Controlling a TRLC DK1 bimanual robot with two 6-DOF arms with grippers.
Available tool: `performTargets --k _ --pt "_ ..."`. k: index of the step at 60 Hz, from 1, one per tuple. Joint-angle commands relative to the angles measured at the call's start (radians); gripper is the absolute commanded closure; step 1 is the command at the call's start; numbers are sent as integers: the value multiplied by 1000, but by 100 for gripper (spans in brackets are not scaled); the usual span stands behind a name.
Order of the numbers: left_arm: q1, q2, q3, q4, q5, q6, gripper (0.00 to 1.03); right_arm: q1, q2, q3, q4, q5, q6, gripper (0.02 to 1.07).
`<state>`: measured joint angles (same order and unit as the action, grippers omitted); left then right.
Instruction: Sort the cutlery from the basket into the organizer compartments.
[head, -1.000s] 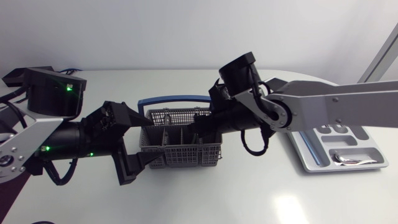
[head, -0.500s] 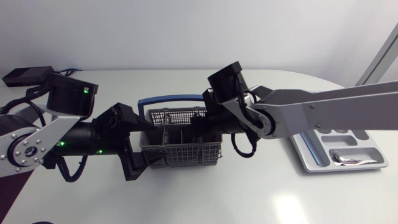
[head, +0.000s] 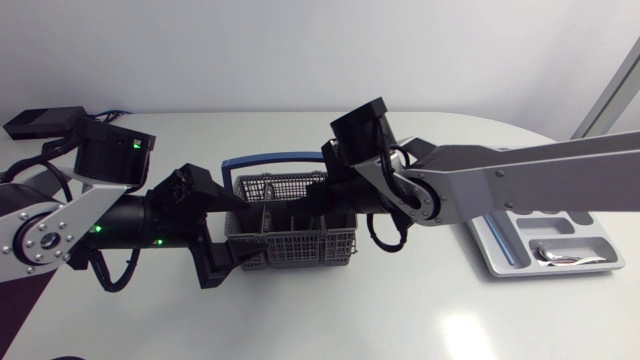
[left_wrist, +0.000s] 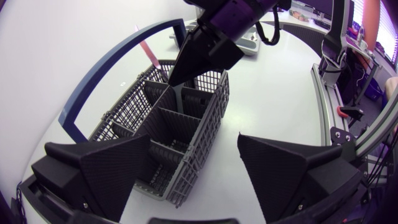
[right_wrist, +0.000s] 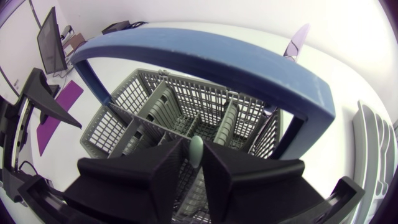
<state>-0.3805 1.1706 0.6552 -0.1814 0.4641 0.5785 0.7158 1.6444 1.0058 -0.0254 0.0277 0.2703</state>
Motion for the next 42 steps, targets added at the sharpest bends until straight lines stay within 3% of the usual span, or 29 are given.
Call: performTargets --k 1,10,30,42 --pt "8 -9 -11 5 10 -12 6 13 9 14 7 8 26 94" --pt "5 -19 -12 2 10 -12 6 13 9 7 16 5 18 102" --pt "-3 -45 -19 0 10 -20 6 59 -115 -55 19 1 -52 102" --pt "-3 -60 -12 -16 10 -22 6 68 -268 -27 -100 -66 -65 102"
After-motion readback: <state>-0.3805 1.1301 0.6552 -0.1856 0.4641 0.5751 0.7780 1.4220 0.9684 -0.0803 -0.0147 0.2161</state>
